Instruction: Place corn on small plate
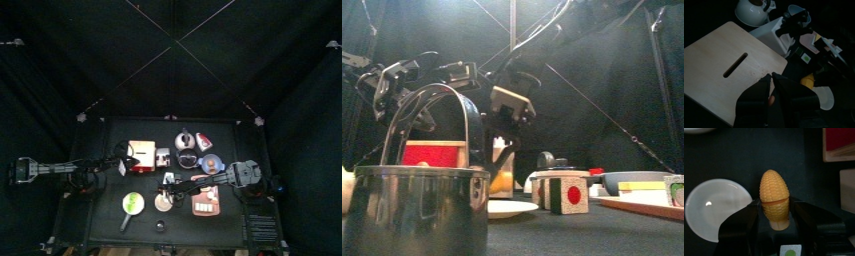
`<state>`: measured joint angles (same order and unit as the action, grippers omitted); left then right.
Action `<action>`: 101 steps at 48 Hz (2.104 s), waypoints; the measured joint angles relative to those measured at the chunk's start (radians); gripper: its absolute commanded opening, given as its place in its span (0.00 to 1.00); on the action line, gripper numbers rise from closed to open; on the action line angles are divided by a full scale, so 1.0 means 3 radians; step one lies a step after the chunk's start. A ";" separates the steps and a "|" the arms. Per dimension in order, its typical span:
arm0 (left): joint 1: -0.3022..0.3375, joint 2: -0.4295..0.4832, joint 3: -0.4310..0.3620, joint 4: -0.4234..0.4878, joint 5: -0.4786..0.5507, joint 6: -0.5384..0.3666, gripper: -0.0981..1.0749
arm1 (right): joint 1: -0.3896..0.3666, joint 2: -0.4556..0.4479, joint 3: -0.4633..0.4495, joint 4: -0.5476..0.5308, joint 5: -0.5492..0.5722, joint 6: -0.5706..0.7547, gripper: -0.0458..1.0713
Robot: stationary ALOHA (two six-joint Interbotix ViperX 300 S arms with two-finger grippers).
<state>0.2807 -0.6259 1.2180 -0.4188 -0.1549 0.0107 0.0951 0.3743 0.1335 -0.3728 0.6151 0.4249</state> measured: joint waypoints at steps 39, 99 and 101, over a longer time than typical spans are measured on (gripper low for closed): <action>-0.0337 -0.0128 0.0020 -0.0112 0.0000 -0.0005 0.58 | 0.0481 -0.0194 -0.0066 -0.0757 0.0312 0.2633 0.68; -0.0931 -0.0245 0.0210 -0.0225 -0.0159 -0.0010 0.58 | 0.1191 0.0082 0.0056 -0.2071 0.1324 0.6995 0.68; -0.0936 -0.0245 0.0210 -0.0230 -0.0159 -0.0005 0.58 | 0.1197 0.0097 0.0061 -0.2061 0.1329 0.7056 0.68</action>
<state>0.0000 -0.6995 1.2809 -0.4878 -0.2025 0.0092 0.4541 0.4034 0.1519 -0.9910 1.0140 2.5418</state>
